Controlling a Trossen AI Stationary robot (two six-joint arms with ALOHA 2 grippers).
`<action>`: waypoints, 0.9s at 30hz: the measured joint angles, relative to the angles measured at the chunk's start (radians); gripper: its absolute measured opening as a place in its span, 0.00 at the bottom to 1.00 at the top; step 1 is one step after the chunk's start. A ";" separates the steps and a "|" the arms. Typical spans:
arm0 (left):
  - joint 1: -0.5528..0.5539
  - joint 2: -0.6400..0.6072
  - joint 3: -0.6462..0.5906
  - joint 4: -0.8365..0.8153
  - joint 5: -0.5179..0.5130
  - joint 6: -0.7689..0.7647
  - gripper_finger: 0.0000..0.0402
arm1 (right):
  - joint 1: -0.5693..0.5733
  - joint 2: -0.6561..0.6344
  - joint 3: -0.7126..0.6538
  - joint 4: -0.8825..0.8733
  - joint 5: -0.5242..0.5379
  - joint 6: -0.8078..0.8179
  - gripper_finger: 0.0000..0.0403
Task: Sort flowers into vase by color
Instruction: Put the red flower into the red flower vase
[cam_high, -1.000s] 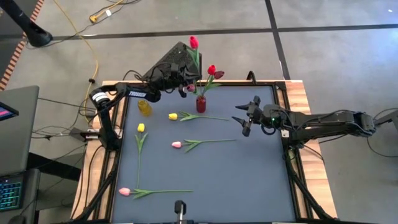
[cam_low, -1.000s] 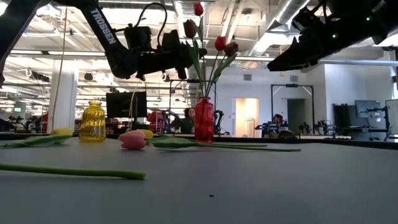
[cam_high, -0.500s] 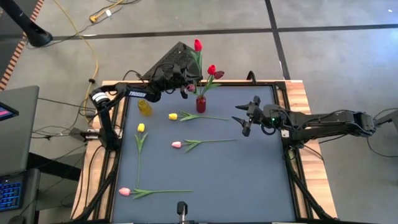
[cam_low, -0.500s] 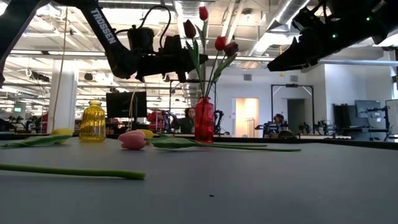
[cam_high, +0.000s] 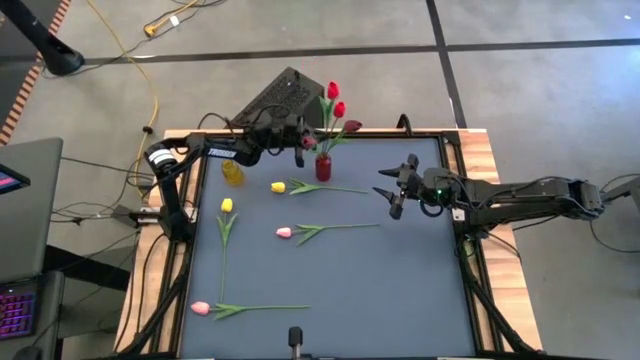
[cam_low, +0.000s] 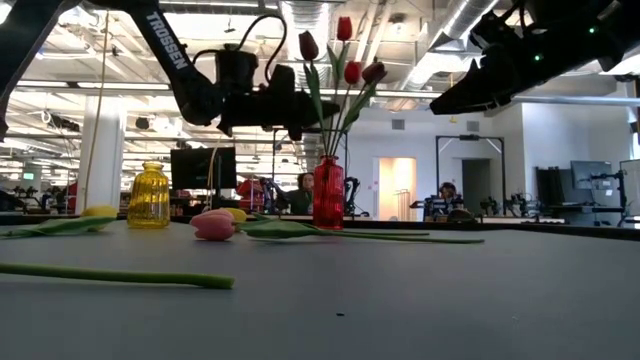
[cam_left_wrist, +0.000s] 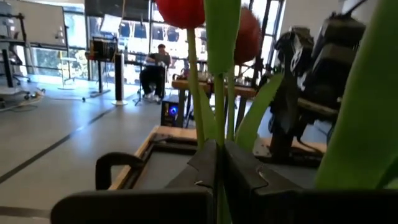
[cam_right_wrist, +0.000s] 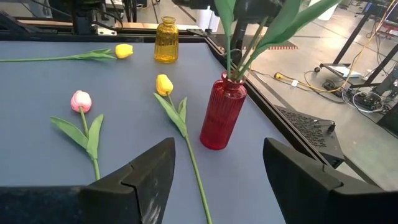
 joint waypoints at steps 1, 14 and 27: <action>0.000 0.000 0.000 -0.010 0.003 0.014 0.00 | 0.000 0.000 0.000 0.000 0.000 0.000 0.67; 0.000 0.000 0.000 -0.103 0.005 0.081 0.00 | 0.000 0.000 0.000 0.000 0.000 0.000 0.67; 0.002 0.000 0.000 -0.118 0.006 0.065 0.05 | 0.000 0.000 0.000 0.000 0.000 0.000 0.67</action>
